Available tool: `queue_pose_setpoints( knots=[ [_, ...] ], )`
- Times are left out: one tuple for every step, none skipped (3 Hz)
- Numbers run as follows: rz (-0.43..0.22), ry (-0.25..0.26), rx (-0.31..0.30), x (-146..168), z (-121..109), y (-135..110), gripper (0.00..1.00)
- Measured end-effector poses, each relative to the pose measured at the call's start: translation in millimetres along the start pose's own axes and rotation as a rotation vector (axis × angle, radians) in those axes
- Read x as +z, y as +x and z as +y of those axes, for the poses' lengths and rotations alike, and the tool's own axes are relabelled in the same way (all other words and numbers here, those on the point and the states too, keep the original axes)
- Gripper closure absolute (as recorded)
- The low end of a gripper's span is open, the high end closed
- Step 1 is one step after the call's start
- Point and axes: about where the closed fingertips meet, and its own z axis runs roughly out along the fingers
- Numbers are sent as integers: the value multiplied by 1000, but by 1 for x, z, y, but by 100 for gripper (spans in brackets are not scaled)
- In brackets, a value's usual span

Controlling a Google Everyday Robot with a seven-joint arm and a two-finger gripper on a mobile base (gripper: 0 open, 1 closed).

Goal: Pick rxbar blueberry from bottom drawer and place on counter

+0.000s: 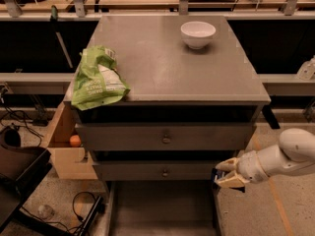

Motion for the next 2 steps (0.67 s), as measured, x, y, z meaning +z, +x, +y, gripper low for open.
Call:
queue_pose_setpoints(
  knots=[
    [13, 41, 29, -56, 24, -44, 100],
    [37, 114, 26, -116, 31, -100, 100]
  ],
)
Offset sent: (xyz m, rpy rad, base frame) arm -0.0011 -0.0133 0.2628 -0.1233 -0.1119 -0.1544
